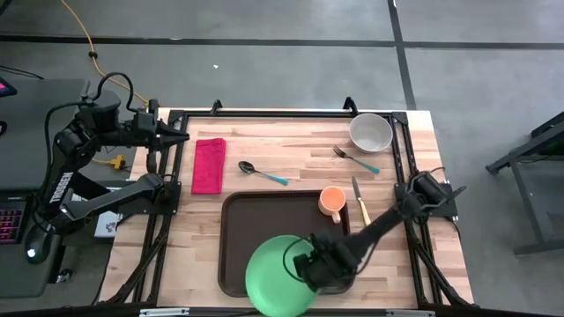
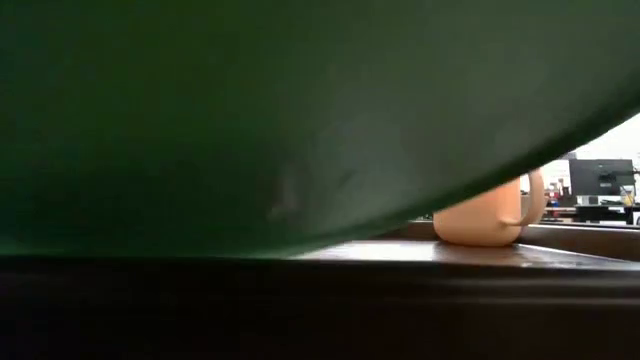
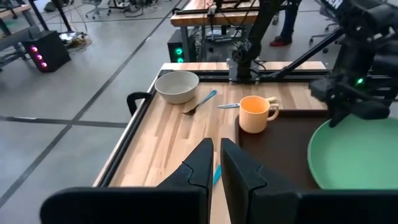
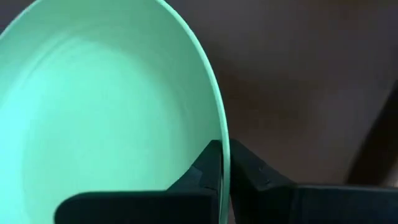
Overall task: Set up tray
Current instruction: Put the green plate to the bottom of the orange mug on the brown serving tray
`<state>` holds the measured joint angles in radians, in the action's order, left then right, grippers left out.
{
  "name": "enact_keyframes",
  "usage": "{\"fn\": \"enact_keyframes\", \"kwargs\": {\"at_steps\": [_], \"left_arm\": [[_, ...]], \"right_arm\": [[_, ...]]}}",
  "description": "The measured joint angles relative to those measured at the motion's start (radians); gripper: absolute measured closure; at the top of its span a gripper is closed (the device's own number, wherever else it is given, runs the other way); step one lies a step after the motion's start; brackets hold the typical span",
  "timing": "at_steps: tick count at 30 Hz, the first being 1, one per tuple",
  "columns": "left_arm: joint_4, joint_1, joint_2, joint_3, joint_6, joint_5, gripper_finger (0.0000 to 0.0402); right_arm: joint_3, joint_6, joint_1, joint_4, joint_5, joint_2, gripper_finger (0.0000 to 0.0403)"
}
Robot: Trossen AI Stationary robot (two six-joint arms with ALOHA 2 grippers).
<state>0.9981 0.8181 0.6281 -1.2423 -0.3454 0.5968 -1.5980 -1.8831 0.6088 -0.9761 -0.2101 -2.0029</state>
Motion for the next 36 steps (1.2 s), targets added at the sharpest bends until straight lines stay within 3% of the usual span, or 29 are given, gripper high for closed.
{"fn": "enact_keyframes", "kwargs": {"at_steps": [6,16,36], "left_arm": [[0.003,0.000,0.000,0.000,-0.040,0.029,0.0339],[0.000,0.000,0.000,0.000,-0.095,0.030,0.0339],[0.000,0.000,0.000,0.000,-0.156,0.021,0.0339]], "right_arm": [[0.044,0.001,-0.073,0.029,0.013,0.001,0.0403],[0.043,-0.029,-0.146,-0.101,0.097,0.003,0.0402],[0.043,-0.126,-0.082,-0.333,0.297,0.003,0.0402]]}}
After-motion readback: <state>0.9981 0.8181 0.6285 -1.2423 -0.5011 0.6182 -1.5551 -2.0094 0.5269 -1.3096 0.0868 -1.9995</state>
